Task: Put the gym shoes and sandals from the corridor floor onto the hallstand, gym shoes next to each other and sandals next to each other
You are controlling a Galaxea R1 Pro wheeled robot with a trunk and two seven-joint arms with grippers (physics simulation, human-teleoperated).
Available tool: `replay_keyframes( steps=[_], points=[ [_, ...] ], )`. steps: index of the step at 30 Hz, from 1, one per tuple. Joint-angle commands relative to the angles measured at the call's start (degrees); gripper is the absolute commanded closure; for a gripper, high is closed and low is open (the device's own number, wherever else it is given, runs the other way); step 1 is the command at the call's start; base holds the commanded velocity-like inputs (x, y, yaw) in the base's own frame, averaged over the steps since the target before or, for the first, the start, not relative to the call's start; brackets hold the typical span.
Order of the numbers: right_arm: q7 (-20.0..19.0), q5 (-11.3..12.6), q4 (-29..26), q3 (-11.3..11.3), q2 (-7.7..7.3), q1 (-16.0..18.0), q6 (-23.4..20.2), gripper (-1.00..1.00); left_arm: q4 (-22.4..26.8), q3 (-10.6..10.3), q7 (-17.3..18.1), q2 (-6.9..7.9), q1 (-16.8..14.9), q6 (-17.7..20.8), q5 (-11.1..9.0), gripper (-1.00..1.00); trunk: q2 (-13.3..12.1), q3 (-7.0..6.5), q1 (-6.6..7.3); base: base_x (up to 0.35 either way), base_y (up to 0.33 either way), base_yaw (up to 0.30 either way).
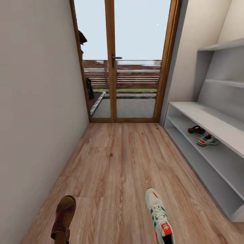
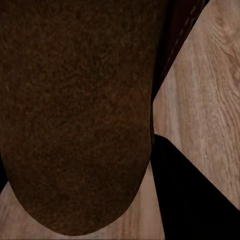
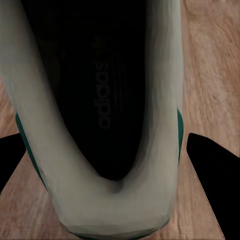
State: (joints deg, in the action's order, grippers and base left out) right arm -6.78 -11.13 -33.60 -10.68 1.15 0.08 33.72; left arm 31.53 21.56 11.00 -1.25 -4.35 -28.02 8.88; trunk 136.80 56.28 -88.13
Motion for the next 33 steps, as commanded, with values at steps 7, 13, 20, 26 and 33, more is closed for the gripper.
replay_keyframes(
  steps=[7,13,20,26,33],
  points=[
    [-0.52,-0.36,-0.08,-0.49,0.09,0.01,0.12,1.0,0.02,0.5,0.34,-0.08,-0.05,-0.19,0.7,1.0,0.02,0.04,-0.03,0.34,0.0,0.0],
    [-0.54,-0.33,-0.06,-0.49,0.09,0.01,0.12,1.0,0.02,0.49,0.34,-0.12,-0.04,-0.19,0.7,1.0,0.02,0.04,-0.03,0.34,0.0,0.0],
    [-0.54,-0.35,-0.07,-0.49,0.09,0.01,0.12,1.0,0.02,0.49,0.34,-0.09,-0.05,-0.19,0.7,1.0,0.02,0.04,-0.03,0.34,0.0,0.0],
    [-0.58,-0.35,-0.09,-0.49,0.09,0.01,0.12,1.0,0.02,0.47,0.34,-0.08,-0.05,-0.19,0.7,1.0,0.02,0.04,-0.03,0.34,0.0,0.0],
    [-0.59,-0.3,-0.32,-0.47,0.1,0.01,0.12,1.0,0.02,0.49,0.34,-0.07,-0.04,-0.19,0.7,1.0,0.02,0.04,-0.03,0.34,0.0,0.0]
  ],
)
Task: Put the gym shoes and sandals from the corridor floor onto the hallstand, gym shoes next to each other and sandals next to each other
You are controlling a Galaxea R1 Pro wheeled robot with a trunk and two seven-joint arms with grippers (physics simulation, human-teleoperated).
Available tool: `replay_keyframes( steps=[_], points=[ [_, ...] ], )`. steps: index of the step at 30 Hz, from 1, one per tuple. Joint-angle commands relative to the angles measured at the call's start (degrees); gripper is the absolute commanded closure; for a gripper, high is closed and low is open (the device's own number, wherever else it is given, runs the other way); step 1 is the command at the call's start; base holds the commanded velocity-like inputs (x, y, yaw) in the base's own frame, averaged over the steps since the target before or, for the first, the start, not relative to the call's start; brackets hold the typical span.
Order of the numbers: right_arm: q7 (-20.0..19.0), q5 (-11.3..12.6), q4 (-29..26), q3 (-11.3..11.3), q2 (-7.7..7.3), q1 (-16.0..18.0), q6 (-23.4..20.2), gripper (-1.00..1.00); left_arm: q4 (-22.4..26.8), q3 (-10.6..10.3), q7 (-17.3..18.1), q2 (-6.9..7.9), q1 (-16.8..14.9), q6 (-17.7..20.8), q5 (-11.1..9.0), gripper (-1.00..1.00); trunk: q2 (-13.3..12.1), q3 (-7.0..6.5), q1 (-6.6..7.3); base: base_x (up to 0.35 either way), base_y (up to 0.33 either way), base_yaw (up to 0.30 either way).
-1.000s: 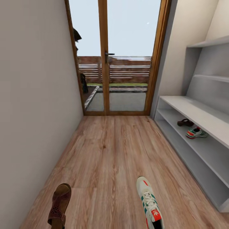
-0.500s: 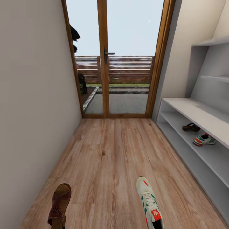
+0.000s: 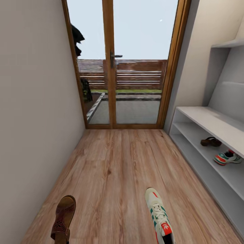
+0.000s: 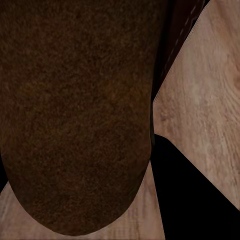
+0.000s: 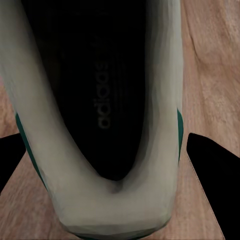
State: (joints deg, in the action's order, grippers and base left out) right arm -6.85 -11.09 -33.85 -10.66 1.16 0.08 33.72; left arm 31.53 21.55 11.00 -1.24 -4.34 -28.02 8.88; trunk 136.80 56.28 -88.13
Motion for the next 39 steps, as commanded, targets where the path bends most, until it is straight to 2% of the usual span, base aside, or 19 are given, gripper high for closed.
replay_keyframes(
  steps=[1,16,39],
  points=[
    [-0.48,-0.34,-0.2,-0.45,0.11,0.01,0.12,1.0,0.02,0.51,0.34,-0.08,-0.05,-0.19,0.7,1.0,0.02,0.04,-0.03,0.34,0.0,0.0],
    [-0.35,-0.33,-0.12,-0.66,0.16,0.01,0.12,1.0,0.02,0.51,0.32,-0.08,-0.06,-0.19,0.7,1.0,0.02,0.04,-0.03,0.34,0.0,-0.027],
    [-0.35,-0.33,-0.08,-0.68,0.16,0.01,0.12,1.0,0.02,0.51,0.34,-0.08,-0.05,-0.19,0.7,1.0,0.02,0.04,-0.03,0.34,0.042,-0.272]
  ],
)
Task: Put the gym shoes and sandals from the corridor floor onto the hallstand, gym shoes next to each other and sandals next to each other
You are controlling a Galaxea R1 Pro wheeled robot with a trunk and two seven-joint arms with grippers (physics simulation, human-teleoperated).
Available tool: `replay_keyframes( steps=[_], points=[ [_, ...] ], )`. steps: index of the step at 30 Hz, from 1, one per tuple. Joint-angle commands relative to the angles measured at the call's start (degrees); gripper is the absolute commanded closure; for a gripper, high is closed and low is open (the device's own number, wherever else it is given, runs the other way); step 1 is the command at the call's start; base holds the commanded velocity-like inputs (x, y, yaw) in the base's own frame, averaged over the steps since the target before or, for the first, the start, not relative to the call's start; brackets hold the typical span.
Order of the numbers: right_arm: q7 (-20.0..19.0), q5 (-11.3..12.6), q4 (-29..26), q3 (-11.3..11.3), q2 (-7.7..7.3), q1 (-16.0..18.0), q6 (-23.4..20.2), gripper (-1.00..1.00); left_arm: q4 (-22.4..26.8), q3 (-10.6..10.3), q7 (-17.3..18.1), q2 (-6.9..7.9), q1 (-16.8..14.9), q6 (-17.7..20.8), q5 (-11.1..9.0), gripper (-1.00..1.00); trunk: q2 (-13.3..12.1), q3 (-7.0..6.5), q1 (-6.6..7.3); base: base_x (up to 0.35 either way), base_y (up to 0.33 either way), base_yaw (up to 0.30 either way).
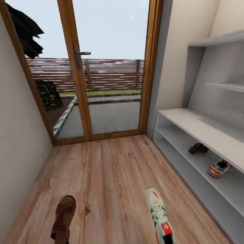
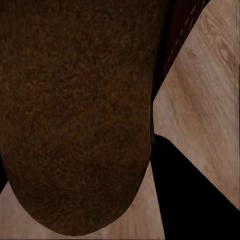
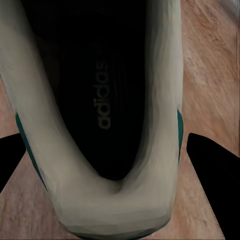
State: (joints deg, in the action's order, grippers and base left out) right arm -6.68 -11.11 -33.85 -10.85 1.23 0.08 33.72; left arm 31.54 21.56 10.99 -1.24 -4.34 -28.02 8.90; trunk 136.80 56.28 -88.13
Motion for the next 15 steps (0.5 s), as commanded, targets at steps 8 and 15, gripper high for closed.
replay_keyframes(
  steps=[8,15],
  points=[
    [-0.53,-0.31,-0.07,-0.49,0.09,0.01,0.12,1.0,0.02,0.5,0.35,-0.08,-0.05,-0.19,0.68,1.0,0.02,0.04,-0.03,0.34,0.089,-0.282],
    [-0.53,-0.31,-0.07,-0.49,0.09,0.01,0.12,1.0,0.02,0.5,0.35,-0.08,-0.05,-0.19,0.68,1.0,0.02,0.04,-0.03,0.34,0.09,-0.283]
  ],
)
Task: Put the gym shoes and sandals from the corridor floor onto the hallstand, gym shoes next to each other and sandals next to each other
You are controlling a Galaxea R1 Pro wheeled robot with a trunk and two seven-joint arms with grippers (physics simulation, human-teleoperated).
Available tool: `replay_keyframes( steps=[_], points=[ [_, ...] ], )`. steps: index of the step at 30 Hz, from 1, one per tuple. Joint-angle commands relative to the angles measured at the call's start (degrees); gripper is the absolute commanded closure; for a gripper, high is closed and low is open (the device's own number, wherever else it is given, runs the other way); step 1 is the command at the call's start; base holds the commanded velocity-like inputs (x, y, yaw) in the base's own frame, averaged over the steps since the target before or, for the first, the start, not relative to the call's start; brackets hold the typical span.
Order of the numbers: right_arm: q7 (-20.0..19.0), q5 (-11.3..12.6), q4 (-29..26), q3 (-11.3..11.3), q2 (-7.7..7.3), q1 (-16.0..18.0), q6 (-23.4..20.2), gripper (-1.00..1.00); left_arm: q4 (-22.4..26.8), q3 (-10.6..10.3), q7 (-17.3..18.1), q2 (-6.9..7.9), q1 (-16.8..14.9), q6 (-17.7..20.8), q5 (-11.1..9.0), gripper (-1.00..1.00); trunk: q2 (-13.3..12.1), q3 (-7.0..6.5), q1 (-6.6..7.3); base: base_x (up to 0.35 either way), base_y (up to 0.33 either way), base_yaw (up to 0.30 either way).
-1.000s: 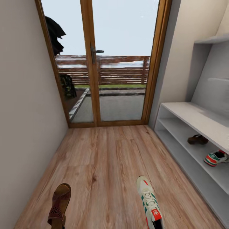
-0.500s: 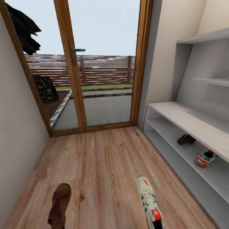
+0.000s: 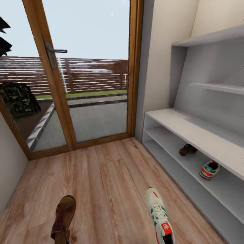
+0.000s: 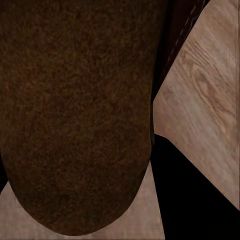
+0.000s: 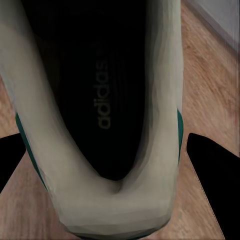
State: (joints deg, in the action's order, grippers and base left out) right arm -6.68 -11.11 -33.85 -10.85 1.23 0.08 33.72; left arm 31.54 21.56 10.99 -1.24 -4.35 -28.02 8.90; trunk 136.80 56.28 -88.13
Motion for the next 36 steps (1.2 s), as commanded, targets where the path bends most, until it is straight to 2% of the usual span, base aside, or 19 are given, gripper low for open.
replay_keyframes(
  steps=[1,15,36],
  points=[
    [-0.53,-0.31,-0.07,-0.46,0.09,0.01,0.12,1.0,0.01,0.5,0.35,-0.08,-0.05,-0.19,0.68,1.0,0.02,0.04,-0.03,0.34,0.093,-0.282],
    [-0.53,-0.31,-0.07,-0.49,0.09,0.01,0.12,1.0,0.01,0.5,0.35,-0.08,-0.05,-0.18,0.68,1.0,0.02,0.04,-0.03,0.329,0.128,-0.282],
    [-0.53,-0.31,-0.07,-0.35,0.09,0.01,0.12,1.0,0.01,0.54,0.35,-0.08,-0.05,-0.12,0.68,1.0,0.02,0.04,-0.03,0.262,0.227,-0.277]
  ],
)
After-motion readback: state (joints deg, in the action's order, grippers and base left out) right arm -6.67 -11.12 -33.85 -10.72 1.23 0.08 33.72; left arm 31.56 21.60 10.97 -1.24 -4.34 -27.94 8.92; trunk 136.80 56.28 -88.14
